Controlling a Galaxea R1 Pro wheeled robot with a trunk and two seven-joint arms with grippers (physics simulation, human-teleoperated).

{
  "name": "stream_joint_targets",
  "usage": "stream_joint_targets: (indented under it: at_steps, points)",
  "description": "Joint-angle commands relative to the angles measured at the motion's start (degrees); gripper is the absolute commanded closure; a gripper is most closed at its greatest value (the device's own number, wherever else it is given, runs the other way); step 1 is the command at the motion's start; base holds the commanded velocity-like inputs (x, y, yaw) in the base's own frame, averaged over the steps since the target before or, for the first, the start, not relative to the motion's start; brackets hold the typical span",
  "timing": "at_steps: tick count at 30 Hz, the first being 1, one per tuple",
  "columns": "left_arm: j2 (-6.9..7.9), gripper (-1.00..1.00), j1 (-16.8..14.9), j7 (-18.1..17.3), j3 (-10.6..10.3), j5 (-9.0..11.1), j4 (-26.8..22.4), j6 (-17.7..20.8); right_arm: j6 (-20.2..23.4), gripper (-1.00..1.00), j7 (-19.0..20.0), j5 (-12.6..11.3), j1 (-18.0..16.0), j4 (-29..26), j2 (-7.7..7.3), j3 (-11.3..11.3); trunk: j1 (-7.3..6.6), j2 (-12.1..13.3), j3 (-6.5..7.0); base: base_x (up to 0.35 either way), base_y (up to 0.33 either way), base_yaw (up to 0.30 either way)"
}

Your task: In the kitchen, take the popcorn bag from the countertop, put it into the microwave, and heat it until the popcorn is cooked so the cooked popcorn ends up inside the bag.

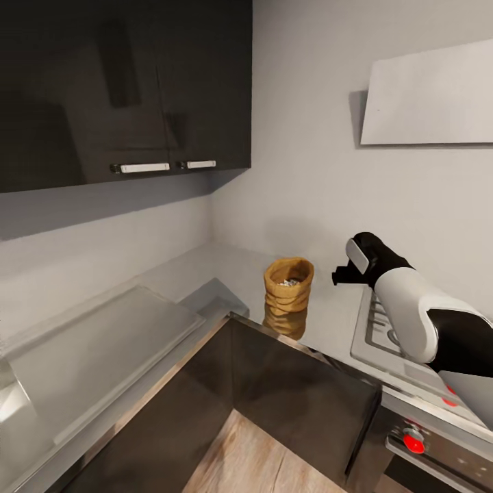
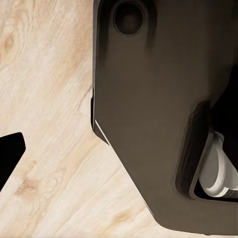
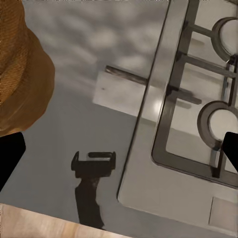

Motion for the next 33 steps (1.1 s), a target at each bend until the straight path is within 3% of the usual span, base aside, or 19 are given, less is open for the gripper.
stream_joint_targets:
  at_steps: [1, 15, 29, 33]
  points:
    - [0.0, -1.0, 0.0, 0.0, 0.4, 0.0, -0.1, 0.1, 0.0, -1.0, -0.6, -0.6, 0.0, -0.1, 0.09, -0.3, 0.01, -0.1, -0.09, 0.0, 0.0, 0.0]
    - [-0.08, -1.0, 0.0, 0.0, 0.4, 0.0, -0.1, 0.1, 0.2, -1.0, -0.6, -0.6, 0.0, -4.8, 0.31, -0.4, 0.01, -0.1, -0.01, 0.0, 0.0, 0.181]
    - [-0.07, -1.0, 0.0, 0.0, 0.4, 0.0, -0.1, 0.1, 0.2, -1.0, -0.6, -0.6, 0.0, -5.0, 0.33, -0.4, 0.01, -0.1, 0.93, 0.0, 0.0, 0.01]
    - [-0.08, -1.0, 0.0, 0.0, 0.4, 0.0, -0.1, 0.1, 0.2, -1.0, -0.5, -0.6, 0.0, -5.0, 1.18, -0.3, 0.01, -0.1, 0.77, 0.0, 0.0, 0.0]
